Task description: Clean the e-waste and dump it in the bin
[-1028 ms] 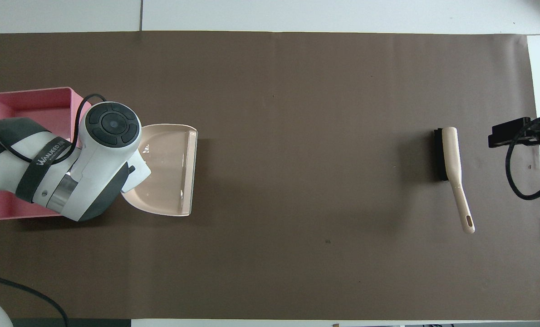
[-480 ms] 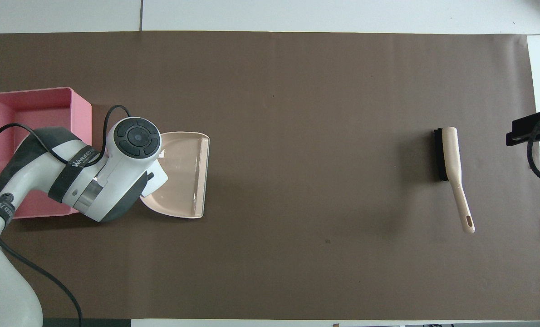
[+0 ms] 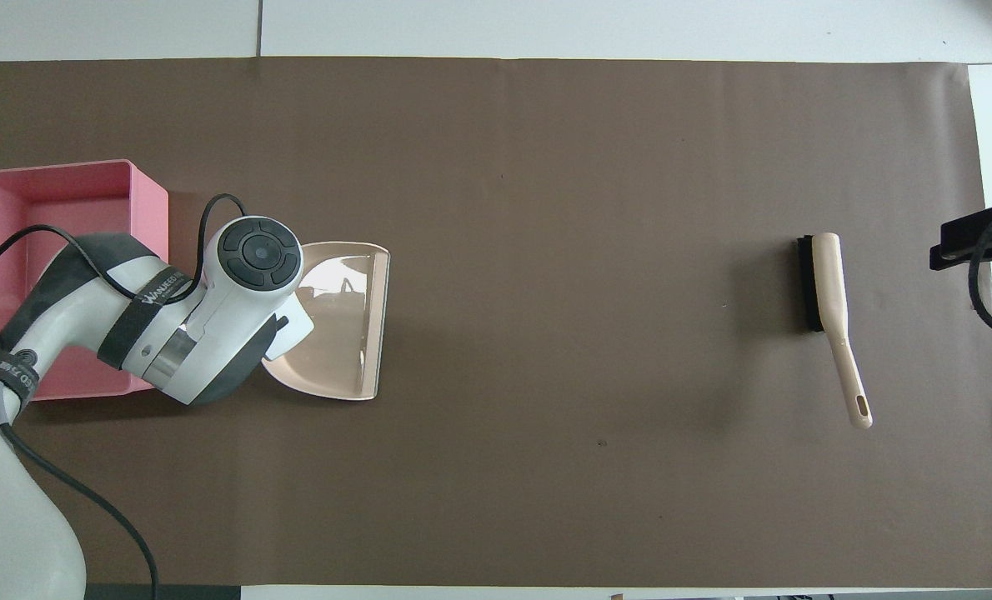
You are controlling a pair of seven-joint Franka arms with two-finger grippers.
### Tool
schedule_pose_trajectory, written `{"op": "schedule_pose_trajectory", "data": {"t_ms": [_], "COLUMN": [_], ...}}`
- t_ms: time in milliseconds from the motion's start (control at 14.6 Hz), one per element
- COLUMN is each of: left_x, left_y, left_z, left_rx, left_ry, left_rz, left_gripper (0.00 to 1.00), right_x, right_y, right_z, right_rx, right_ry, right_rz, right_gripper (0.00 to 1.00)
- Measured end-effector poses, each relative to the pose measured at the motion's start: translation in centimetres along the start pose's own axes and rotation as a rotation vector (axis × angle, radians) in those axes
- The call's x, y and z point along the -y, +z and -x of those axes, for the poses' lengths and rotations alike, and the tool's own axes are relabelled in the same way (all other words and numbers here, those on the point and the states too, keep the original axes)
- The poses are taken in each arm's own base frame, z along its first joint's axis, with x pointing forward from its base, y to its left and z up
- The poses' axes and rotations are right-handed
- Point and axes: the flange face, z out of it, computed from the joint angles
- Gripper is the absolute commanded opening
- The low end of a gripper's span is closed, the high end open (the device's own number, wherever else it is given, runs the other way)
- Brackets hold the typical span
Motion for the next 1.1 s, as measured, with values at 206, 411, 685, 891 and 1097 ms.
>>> {"op": "schedule_pose_trajectory", "data": {"t_ms": [206,411,685,891,1097], "left_x": [0.1,0.1,-1.3,-2.5,-3.1], "left_y": [-0.1,-1.6,-5.6,-5.2,-3.6], "left_z": [0.2,1.6,6.0,11.7,14.9], "left_rx": [0.0,-0.004,-0.064,-0.114,-0.132], "left_ry": [-0.039,-0.132,-0.298,-0.545,-0.831], "left_rz": [0.0,-0.015,0.017,0.106,0.201], "left_gripper": [0.87,0.97,0.97,0.98,0.98], "right_x": [0.2,0.2,0.2,-0.1,-0.1], "right_y": [0.0,0.0,0.0,0.0,0.0], "right_z": [0.0,0.1,0.1,0.0,0.0], "right_rx": [0.001,0.001,0.001,-0.003,-0.003], "right_ry": [-0.004,-0.004,-0.004,-0.003,-0.003], "right_rz": [0.001,0.0,0.001,0.032,0.033], "right_gripper": [0.99,0.99,0.99,0.99,0.99]}}
